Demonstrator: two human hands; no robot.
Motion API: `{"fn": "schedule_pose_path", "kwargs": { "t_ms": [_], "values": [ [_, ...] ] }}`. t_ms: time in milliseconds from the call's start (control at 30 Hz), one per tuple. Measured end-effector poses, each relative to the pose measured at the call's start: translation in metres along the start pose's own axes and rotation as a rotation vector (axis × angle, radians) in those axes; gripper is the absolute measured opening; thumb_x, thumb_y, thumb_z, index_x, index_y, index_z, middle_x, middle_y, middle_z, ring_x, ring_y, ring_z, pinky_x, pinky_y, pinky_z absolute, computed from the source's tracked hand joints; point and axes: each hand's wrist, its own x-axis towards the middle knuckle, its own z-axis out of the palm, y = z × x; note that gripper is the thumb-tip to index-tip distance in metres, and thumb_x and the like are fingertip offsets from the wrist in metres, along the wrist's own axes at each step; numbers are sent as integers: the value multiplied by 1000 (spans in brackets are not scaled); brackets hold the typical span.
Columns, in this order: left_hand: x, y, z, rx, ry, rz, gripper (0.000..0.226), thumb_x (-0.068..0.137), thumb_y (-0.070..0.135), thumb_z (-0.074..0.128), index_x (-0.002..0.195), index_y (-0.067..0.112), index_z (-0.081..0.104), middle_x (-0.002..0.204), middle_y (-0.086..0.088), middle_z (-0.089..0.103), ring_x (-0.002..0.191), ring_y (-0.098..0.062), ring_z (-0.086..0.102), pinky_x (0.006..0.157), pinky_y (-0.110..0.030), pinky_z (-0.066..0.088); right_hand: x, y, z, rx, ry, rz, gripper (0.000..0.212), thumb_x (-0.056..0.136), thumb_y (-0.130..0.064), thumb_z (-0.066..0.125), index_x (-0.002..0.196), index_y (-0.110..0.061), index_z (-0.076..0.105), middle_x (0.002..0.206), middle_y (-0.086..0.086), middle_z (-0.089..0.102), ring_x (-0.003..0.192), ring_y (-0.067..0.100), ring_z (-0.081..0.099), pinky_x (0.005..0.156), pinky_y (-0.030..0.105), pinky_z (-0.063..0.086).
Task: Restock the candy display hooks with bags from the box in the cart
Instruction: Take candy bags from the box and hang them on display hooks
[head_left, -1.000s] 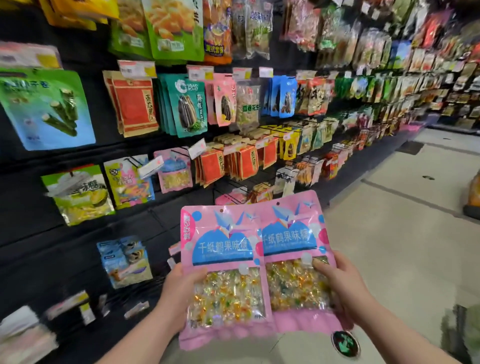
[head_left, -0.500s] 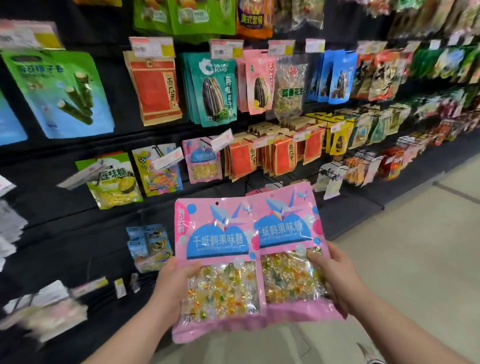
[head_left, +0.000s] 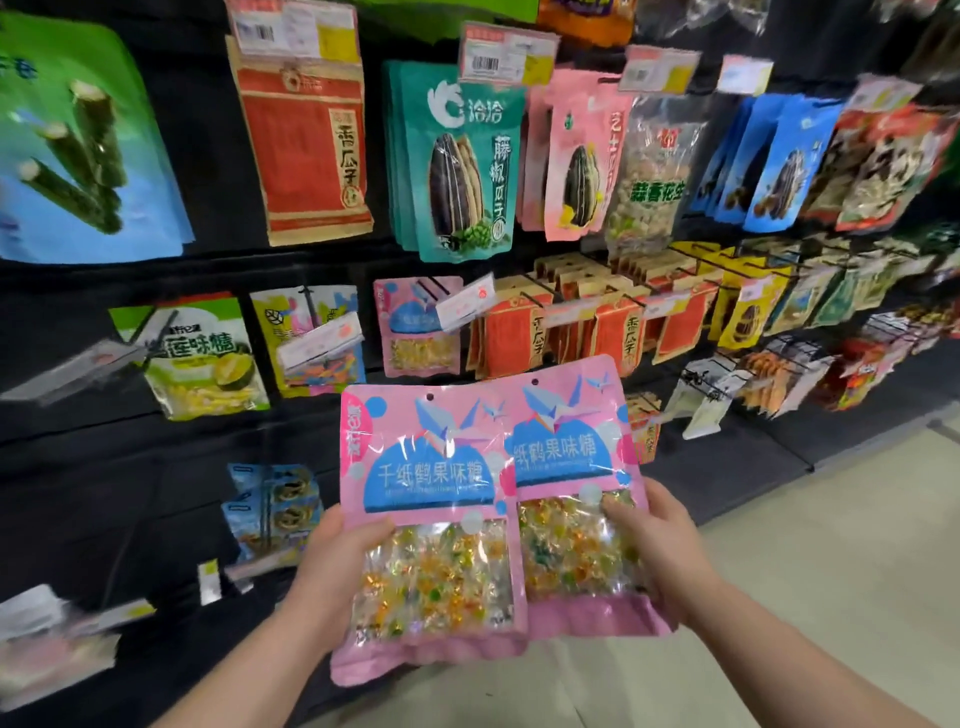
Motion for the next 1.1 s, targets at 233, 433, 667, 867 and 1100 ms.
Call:
{"fn": "schedule_pose_path", "kwargs": {
  "t_ms": [233,433,667,867,1100],
  "values": [
    [22,-2,15,-20,106,20,23,84,7,67,105,13,64,99,-11,74,94,-34,70,90,-58,51,72,-5,24,-51,-145,-39,19,83,-7,66,99,-17,65,91,6,74,82,23,72,78,43,58],
    [41,-10,35,-58,205,31,26,82,5,66,106,14,66,99,-9,75,97,-34,69,93,-58,49,132,4,39,-29,-249,-28,21,88,-5,61,102,-20,65,95,7,74,89,28,70,82,46,56],
    [62,-20,54,-130,336,119,23,80,-5,63,96,11,67,74,0,75,74,-19,68,66,-33,45,179,17,54,-17,-361,-55,23,89,-7,61,106,-20,66,101,8,74,95,30,70,89,54,53],
    [74,-19,63,-154,344,178,19,81,-8,59,89,8,62,54,9,67,45,2,59,61,-29,37,197,23,58,7,-394,-68,23,89,-10,60,110,-20,65,102,8,74,98,34,68,94,58,49],
    [85,-18,63,-187,369,134,15,81,-5,61,90,7,61,57,7,68,61,-10,66,64,-33,41,204,18,65,37,-409,-44,20,90,-7,59,104,-19,65,97,10,74,94,38,68,89,59,51]
  ]
}}
